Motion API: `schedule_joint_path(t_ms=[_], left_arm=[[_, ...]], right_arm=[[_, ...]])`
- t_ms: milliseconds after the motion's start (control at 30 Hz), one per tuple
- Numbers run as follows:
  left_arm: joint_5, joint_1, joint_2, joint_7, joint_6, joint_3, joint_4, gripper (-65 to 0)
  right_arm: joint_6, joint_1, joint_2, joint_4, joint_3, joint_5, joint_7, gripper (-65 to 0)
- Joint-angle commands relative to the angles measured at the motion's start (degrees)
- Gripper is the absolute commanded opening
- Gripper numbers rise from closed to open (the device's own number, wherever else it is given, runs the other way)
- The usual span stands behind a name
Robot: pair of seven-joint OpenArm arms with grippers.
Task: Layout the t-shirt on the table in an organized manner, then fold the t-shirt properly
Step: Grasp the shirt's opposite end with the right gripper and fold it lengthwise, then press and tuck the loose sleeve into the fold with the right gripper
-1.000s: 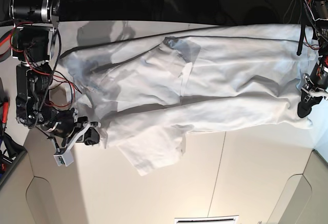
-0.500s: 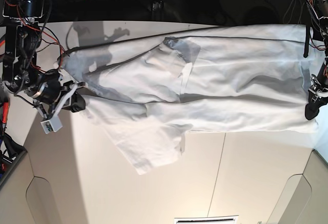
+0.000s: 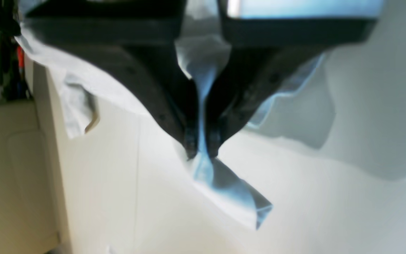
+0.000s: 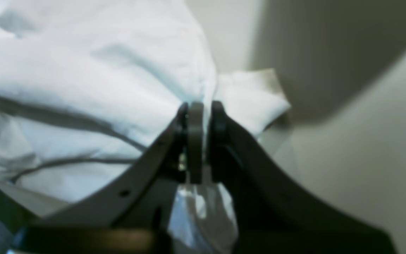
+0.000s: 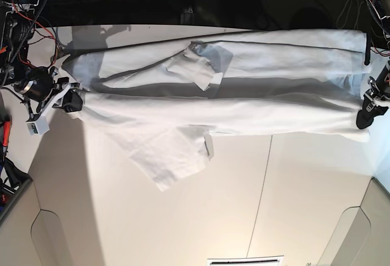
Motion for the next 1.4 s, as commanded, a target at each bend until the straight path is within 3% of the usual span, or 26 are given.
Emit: schedule_joint_path(t_ms=[0, 300, 500, 733, 833, 867, 933, 1000, 1200, 1367], left_arm=[[-1.44, -0.13, -1.42, 0.07, -0.89, -0.42, 1.07, -65.0], [-1.07, 1.97, -1.22, 0.83, -0.89, -0.39, 1.07, -65.0], [6.88, 2.08, 1.40, 0.07, -0.89, -0.35, 1.07, -65.0], [14.71, 2.03, 3.93, -6.12, -0.89, -0.20, 1.07, -65.0], [15.50, 2.01, 3.50, -7.45, -0.89, -0.20, 1.07, -56.1], [15.43, 1.95, 3.30, -7.43, -0.89, -0.20, 1.07, -52.8], [15.39, 1.88, 3.02, -7.43, -0.89, -0.20, 1.07, -48.2], [15.39, 1.88, 2.86, -7.45, -0.89, -0.20, 1.07, -46.1], [15.34, 1.88, 2.84, -7.45, -0.89, -0.20, 1.09, -45.1], [15.34, 1.88, 2.84, -7.89, -0.89, -0.20, 1.09, -45.1]], right_arm=[[0.17, 0.31, 0.94, 1.01, 0.44, 0.61, 0.68, -65.0], [-0.59, -1.01, 0.94, 0.96, 0.44, -4.94, 1.01, -65.0], [-0.94, -1.01, 0.85, 0.94, 0.44, -7.87, 1.42, -65.0], [-3.54, -1.01, 0.63, 0.90, 0.42, -12.02, 1.42, -65.0], [-3.52, -1.01, 0.63, 0.90, 0.44, -12.00, 1.42, -65.0], [-3.52, -1.01, 0.63, 0.90, 0.44, -12.00, 1.42, -62.4], [-3.50, -0.96, 0.66, 0.92, 0.44, -11.96, 1.44, -48.0], [-3.48, -0.98, 0.68, 0.94, 0.44, -12.00, 1.38, -42.0], [-3.50, -0.96, 0.68, 2.34, 1.70, -11.98, 1.36, -42.0], [-3.50, -0.44, 0.66, 9.86, 5.99, -11.78, 2.27, -42.1]])
